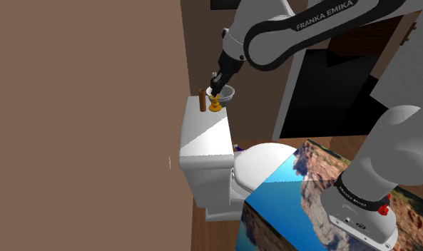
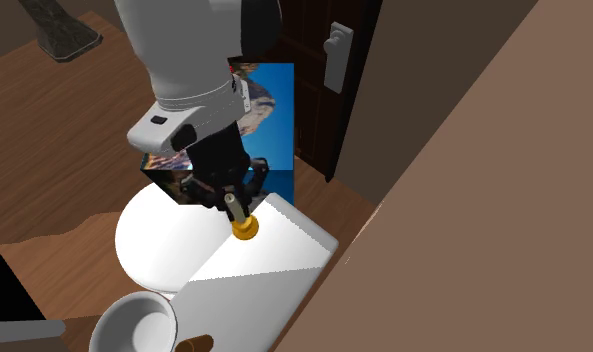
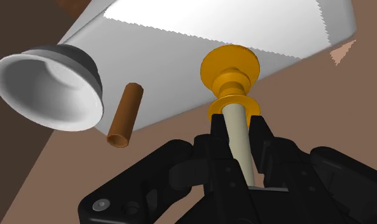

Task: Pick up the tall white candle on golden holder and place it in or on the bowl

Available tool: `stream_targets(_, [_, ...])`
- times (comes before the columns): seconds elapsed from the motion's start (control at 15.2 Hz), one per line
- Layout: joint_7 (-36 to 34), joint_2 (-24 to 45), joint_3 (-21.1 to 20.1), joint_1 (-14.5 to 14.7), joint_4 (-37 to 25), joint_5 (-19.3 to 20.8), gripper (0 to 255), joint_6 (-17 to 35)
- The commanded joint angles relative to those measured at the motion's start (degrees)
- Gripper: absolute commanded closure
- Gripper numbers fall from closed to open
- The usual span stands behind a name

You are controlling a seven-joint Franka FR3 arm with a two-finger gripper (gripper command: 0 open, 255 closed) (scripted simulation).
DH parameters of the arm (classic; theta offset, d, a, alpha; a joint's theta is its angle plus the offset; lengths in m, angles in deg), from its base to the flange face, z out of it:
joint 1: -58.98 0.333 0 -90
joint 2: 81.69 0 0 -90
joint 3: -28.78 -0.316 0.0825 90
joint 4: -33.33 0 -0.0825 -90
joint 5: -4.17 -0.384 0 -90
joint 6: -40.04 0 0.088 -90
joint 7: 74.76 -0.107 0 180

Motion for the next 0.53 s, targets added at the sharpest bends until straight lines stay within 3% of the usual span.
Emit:
stream_targets(0.0, [2.7, 2.1, 1.9, -0.6, -1.7, -0.2, 255, 0.3])
stream_targets(0.46, [13.1, 10.7, 8.5, -2.7, -10.6, -2.5, 255, -0.5])
